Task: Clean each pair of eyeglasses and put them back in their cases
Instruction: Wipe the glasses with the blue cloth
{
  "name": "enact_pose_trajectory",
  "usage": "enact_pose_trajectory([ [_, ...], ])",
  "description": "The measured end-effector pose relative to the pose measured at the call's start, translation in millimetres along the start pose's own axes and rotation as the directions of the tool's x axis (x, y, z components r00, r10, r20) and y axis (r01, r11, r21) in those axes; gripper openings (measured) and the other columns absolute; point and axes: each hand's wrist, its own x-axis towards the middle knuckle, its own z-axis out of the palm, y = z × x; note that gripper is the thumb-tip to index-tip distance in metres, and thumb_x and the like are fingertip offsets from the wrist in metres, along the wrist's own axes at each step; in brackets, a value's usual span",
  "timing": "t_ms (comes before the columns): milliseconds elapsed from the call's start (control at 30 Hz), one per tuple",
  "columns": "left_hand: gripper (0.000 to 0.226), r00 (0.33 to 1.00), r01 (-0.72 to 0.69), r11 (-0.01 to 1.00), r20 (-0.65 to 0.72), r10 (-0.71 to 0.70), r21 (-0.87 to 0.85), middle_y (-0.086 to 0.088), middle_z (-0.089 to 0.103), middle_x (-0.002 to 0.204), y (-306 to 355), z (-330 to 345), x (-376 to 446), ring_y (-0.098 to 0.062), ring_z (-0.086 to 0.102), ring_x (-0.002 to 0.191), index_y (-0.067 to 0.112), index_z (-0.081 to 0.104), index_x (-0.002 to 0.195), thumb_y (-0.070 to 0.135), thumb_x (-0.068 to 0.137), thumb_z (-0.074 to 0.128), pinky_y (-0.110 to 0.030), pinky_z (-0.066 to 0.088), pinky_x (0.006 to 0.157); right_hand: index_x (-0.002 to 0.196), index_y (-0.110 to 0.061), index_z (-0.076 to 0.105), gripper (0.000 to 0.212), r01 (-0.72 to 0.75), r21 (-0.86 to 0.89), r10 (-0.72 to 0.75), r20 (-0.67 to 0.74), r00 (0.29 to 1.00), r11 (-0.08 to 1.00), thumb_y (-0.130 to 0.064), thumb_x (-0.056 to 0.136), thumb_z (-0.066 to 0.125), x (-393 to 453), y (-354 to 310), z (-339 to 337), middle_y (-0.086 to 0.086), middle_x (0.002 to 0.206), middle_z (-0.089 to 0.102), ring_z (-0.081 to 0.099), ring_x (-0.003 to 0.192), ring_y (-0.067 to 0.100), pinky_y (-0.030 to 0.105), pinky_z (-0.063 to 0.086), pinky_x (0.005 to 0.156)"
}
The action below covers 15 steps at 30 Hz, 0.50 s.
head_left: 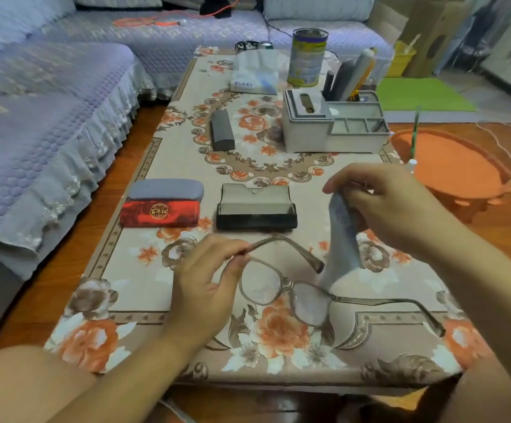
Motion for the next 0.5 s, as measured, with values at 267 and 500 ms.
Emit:
enact_pose_trajectory([
  [267, 0.013, 0.992, 0.117, 0.993, -0.042, -0.117, 0.004, 0.014, 0.064, 0.097, 2.8, 8.2, -5.8, 0.008, 0.058, 0.097, 0.015, 0.068, 0.104, 0.008, 0.093, 0.067, -0.007, 0.041, 0.086, 0.086, -0.022, 0.067, 0.012, 0.066, -0.336, -0.117, -0.134, 0.984, 0.94, -0.027, 0.084, 0.078, -12.5, 17.7, -1.1, -0.002, 0.096, 0.06, 0.055, 0.091, 0.02, 0.03, 0.037, 0.07],
  [500, 0.011, 0.995, 0.1, 0.993, 0.015, -0.099, -0.06, 0.022, 0.062, 0.1, 3.2, 4.7, -7.8, 0.004, 0.06, 0.097, 0.021, 0.066, 0.106, 0.021, 0.096, 0.062, -0.01, 0.043, 0.086, 0.072, -0.011, 0.067, 0.034, 0.03, -0.474, -0.021, 0.025, 0.999, 0.88, -0.036, 0.09, 0.053, -9.7, 25.4, 3.4, 0.007, 0.081, 0.067, 0.057, 0.074, 0.025, 0.03, 0.046, 0.063],
])
